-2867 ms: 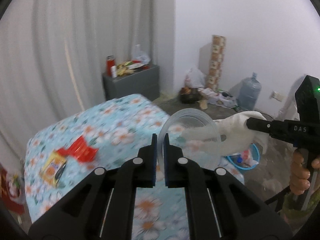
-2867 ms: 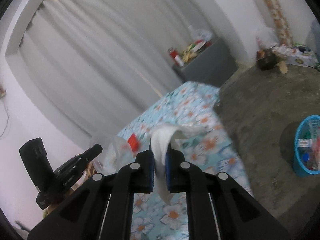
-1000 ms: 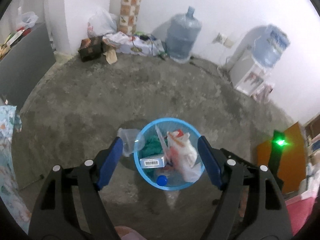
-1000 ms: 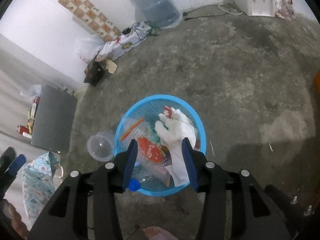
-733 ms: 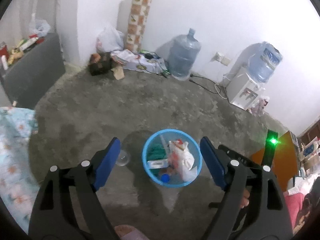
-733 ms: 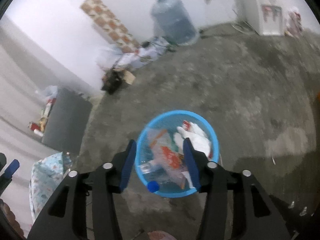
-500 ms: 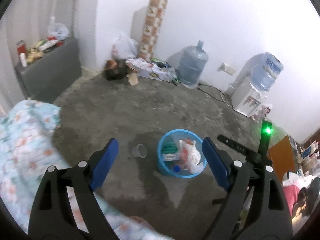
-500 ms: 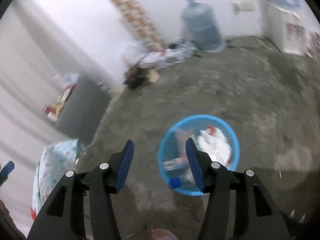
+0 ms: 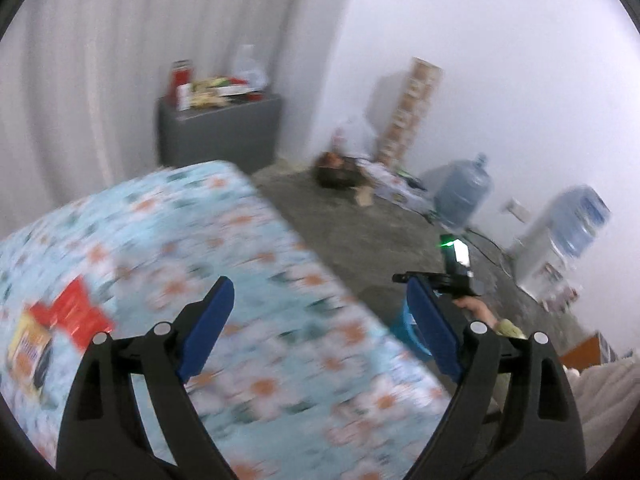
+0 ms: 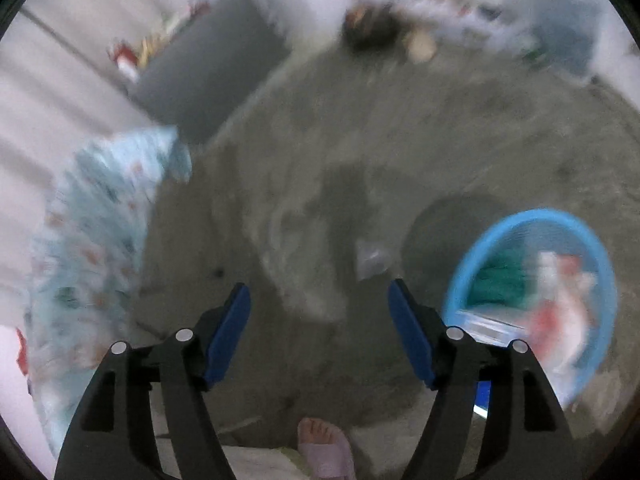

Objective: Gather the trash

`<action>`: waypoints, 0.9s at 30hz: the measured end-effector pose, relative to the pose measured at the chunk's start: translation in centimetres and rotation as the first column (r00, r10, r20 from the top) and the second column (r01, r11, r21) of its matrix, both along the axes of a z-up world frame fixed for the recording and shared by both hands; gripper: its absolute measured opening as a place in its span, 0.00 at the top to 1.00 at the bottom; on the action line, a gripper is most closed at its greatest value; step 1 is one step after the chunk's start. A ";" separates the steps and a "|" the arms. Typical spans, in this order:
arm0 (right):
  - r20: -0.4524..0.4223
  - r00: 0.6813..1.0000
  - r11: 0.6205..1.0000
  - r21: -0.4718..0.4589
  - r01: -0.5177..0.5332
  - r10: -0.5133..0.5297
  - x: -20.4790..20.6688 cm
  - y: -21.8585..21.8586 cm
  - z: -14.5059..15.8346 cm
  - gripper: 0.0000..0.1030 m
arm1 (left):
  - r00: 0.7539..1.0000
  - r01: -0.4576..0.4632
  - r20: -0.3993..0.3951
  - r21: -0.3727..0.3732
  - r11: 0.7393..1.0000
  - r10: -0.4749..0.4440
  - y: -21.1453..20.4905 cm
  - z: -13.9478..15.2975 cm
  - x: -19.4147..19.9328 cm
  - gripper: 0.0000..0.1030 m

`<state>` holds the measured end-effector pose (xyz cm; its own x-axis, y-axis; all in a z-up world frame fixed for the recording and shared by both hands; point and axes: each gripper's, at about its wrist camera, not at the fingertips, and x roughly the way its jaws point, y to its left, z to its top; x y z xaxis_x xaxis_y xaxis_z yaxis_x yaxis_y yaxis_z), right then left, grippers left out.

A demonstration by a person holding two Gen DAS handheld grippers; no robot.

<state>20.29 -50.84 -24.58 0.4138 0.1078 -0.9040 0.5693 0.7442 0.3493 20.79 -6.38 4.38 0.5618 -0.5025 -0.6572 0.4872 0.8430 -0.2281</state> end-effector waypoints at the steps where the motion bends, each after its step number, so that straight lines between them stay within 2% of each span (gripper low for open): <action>1: -0.036 0.999 1.000 0.019 0.001 0.000 1.3 -0.1 -2.0 0.33 | 1.000 -0.025 -0.004 0.003 1.000 0.025 1.0 -0.2 0.2 0.19; 5: -0.176 0.984 0.999 0.039 -0.015 0.021 5.7 -0.9 -10.6 0.33 | 0.991 -0.137 0.000 -0.025 0.990 0.137 6.2 -0.3 0.4 0.19; 6: -0.237 0.971 1.000 0.020 -0.018 0.023 7.0 -1.5 -13.8 0.33 | 0.987 -0.163 -0.002 -0.039 0.986 0.163 7.2 -0.3 0.5 0.19; 8: -0.327 0.945 1.000 -0.024 -0.015 0.007 8.2 -2.5 -18.1 0.33 | 0.979 -0.203 -0.008 -0.049 0.978 0.203 8.6 -0.3 1.0 0.19; 11: -0.401 0.916 1.000 -0.028 0.004 -0.015 9.5 -3.6 -23.1 0.33 | 0.968 -0.252 -0.026 -0.035 0.967 0.251 10.6 -0.5 1.9 0.19; 16: -0.508 0.861 1.000 0.010 -0.023 0.025 10.5 -3.4 -28.9 0.33 | 0.956 -0.289 -0.061 -0.040 0.957 0.286 12.2 -1.0 3.1 0.19; 18: -0.532 0.846 0.999 0.001 -0.050 0.043 10.5 -2.9 -30.0 0.33 | 0.954 -0.294 -0.067 -0.033 0.955 0.291 12.4 -1.3 3.3 0.19; 20: -0.535 0.844 0.998 -0.016 -0.056 0.039 10.4 -2.5 -30.3 0.34 | 0.952 -0.301 -0.070 -0.016 0.954 0.299 12.5 -1.8 3.7 0.19; 22: -0.538 0.842 0.999 -0.015 -0.044 0.029 10.1 -2.3 -30.6 0.50 | 0.950 -0.305 -0.072 -0.004 0.952 0.304 12.5 -2.2 3.8 0.19; 23: -0.545 0.838 0.999 -0.011 -0.036 0.024 9.9 -2.2 -30.7 0.55 | 0.949 -0.309 -0.074 -0.004 0.951 0.308 12.5 -2.3 3.8 0.19; 26: -0.566 0.824 0.999 -0.017 -0.033 0.018 9.2 -1.7 -30.7 0.83 | 0.952 -0.300 -0.066 -0.009 0.954 0.299 12.3 -2.3 3.5 0.19; 27: -0.571 0.821 0.999 -0.023 -0.039 0.019 9.0 -1.4 -30.4 0.86 | 0.953 -0.298 -0.054 -0.005 0.955 0.297 12.3 -2.1 3.3 0.19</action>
